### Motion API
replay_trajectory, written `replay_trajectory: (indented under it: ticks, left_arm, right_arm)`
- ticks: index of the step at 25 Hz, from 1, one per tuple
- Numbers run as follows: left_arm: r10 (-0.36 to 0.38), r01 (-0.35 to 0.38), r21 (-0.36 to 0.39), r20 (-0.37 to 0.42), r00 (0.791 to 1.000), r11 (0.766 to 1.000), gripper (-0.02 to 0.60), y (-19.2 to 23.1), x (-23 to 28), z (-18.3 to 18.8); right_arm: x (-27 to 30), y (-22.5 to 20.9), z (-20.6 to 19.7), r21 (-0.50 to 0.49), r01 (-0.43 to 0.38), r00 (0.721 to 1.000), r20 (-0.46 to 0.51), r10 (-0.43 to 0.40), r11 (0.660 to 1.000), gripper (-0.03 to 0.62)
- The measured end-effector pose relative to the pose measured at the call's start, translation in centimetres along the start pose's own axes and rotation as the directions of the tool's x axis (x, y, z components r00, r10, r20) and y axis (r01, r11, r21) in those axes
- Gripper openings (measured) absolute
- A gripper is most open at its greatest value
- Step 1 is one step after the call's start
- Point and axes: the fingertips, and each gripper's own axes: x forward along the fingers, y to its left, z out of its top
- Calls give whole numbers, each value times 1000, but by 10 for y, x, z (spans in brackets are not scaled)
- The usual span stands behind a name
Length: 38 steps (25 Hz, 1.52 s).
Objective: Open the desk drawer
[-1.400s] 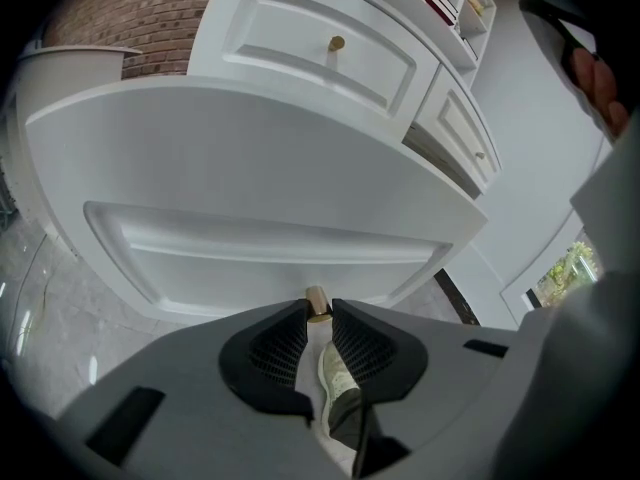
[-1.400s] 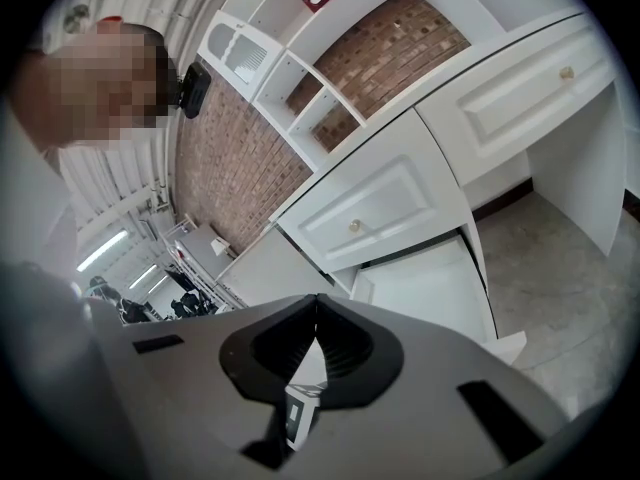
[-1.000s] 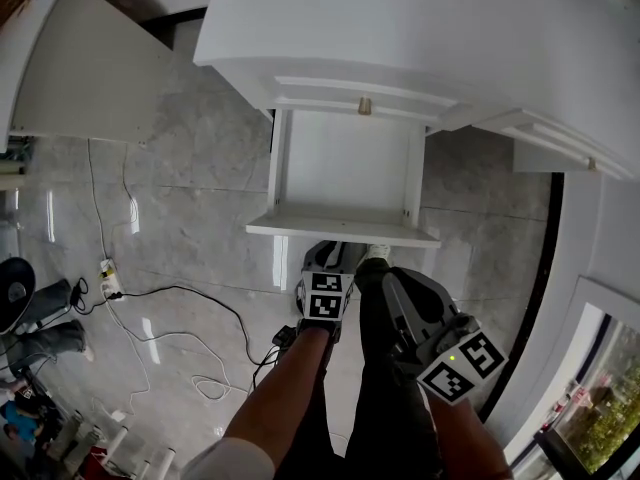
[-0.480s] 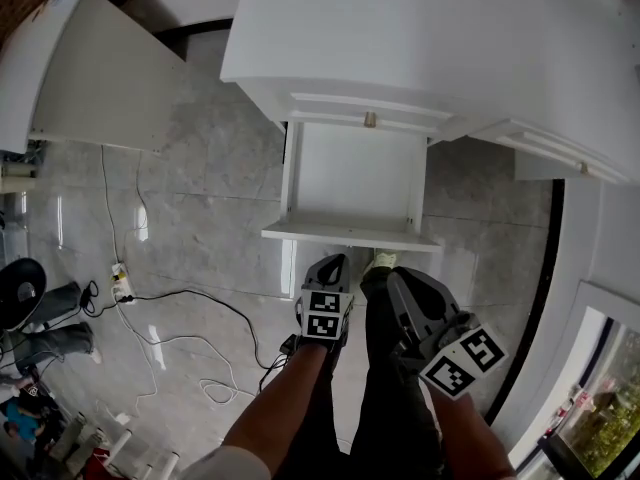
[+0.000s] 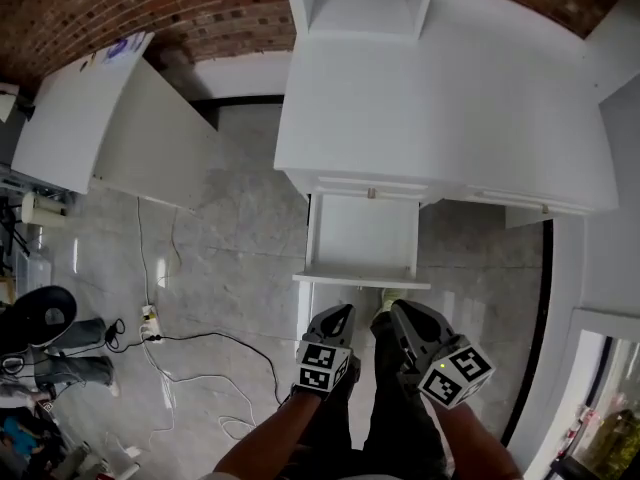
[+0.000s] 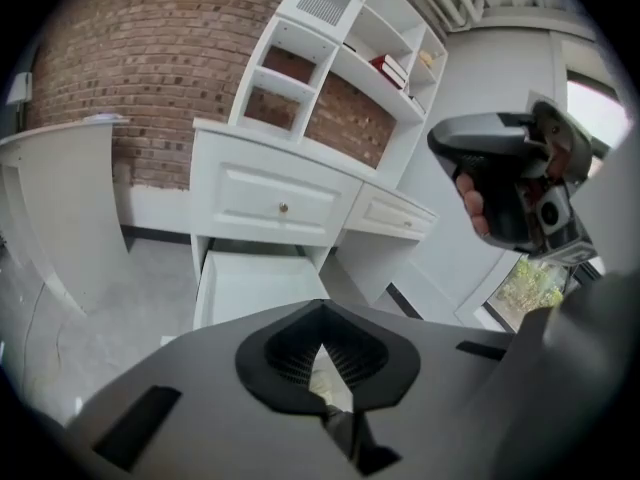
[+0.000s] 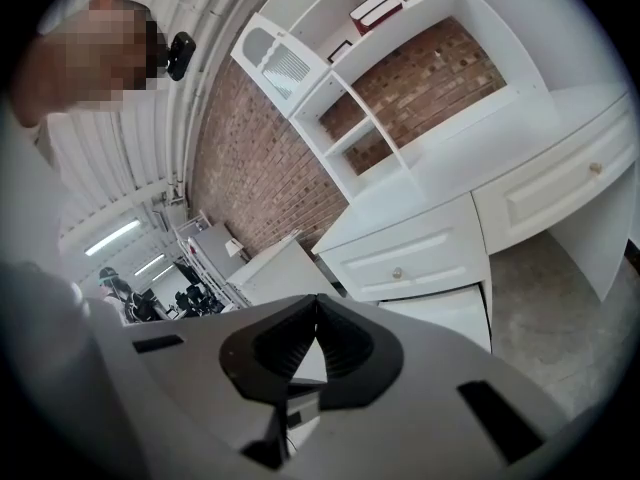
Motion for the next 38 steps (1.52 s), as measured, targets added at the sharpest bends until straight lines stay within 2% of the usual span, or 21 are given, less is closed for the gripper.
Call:
replay_trajectory:
  ticks: [10, 17, 21, 25, 29, 38]
  left_arm:
    - [-87, 78, 64, 163, 983, 995, 12, -62, -120, 134]
    - [-138, 120, 81, 286, 948, 989, 12, -99, -186, 220]
    - [-156, 128, 102, 359, 920, 987, 12, -116, -220, 263]
    - [-185, 138, 144, 397, 899, 980, 12, -132, -246, 292]
    - [-203, 151, 151, 426, 882, 977, 12, -142, -267, 313]
    - [-222, 151, 183, 481, 848, 972, 12, -157, -290, 345]
  right_arm:
    - [-41, 83, 67, -93, -48, 998, 24, 51, 994, 17]
    - [-63, 139, 121, -187, -69, 994, 71, 84, 980, 17]
    - [-78, 163, 146, -231, -75, 990, 96, 100, 970, 17]
    - [-86, 184, 167, -266, -84, 986, 117, 119, 960, 17]
    - [-93, 201, 179, -285, -90, 982, 132, 133, 954, 17]
    - [-106, 217, 206, -328, -77, 973, 183, 144, 941, 17]
